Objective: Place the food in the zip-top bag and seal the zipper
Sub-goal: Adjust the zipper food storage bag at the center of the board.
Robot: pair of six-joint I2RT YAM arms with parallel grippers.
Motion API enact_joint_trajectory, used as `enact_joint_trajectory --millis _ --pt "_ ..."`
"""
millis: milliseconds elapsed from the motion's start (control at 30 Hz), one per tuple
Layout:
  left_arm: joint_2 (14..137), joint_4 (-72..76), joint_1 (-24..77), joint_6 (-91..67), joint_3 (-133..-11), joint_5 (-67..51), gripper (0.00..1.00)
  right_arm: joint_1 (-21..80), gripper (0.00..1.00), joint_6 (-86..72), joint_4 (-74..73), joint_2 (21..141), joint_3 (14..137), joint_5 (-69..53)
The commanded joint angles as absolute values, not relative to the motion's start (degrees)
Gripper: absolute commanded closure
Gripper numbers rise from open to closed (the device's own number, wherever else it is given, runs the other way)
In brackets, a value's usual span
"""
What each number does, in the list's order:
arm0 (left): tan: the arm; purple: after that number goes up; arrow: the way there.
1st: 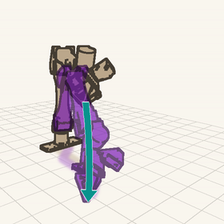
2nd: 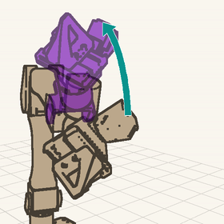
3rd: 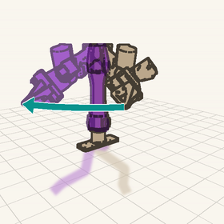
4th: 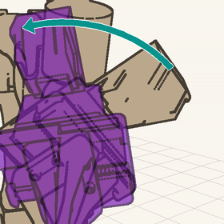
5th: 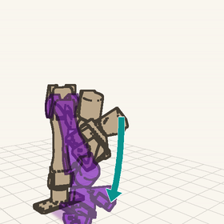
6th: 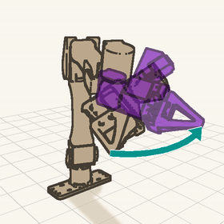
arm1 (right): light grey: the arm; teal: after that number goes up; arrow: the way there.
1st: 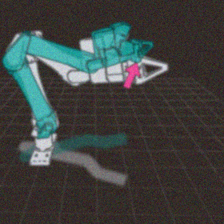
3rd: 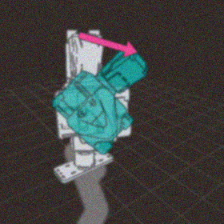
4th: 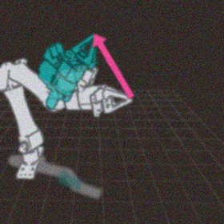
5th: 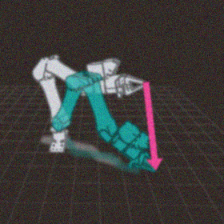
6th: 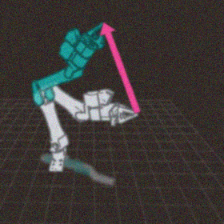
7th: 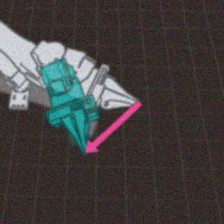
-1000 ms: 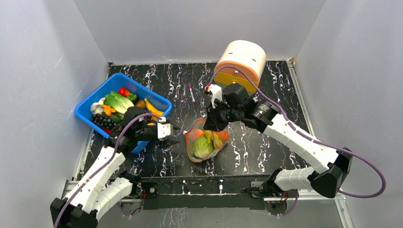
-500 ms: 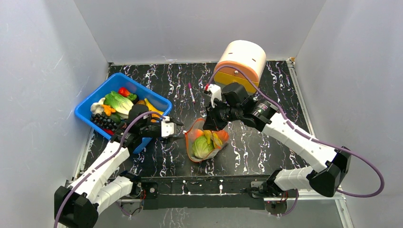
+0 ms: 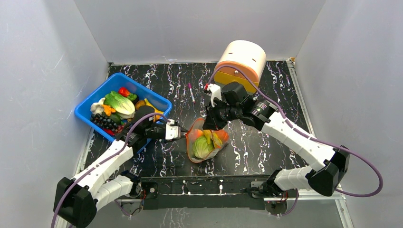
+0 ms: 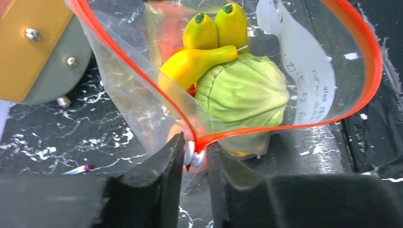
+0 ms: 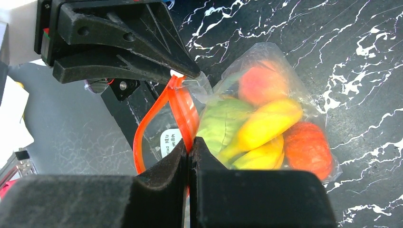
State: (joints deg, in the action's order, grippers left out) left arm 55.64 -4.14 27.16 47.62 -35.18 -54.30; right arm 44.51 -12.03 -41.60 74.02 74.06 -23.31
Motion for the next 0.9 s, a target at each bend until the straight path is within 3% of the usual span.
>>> enact_joint_trajectory --millis 0,33,100,300,500,867 --pt "54.01 -1.83 27.51 47.69 -36.25 -57.91 0.92 44.05 1.0 -11.69 -37.99 73.57 74.79 -23.68" --pt "53.52 -1.89 27.47 46.36 -36.68 -58.0 1.0 44.05 1.0 -11.66 -38.24 73.52 74.76 -23.34" --pt "52.32 -0.32 27.5 39.66 -37.57 -57.19 1.0 43.97 0.99 -11.68 -39.23 73.35 75.11 -22.04" --pt "48.97 -2.77 27.51 25.26 -42.66 -54.03 1.0 43.99 0.62 -12.39 -43.34 70.39 78.74 -14.96" --pt "46.06 -5.19 27.49 13.71 -47.35 -48.37 1.0 44.01 0.36 -8.83 -43.79 63.02 76.8 -14.94" --pt "52.3 -14.09 27.51 3.19 -56.86 -43.82 1.0 44.04 0.29 -0.15 -34.96 55.99 70.8 -17.69"
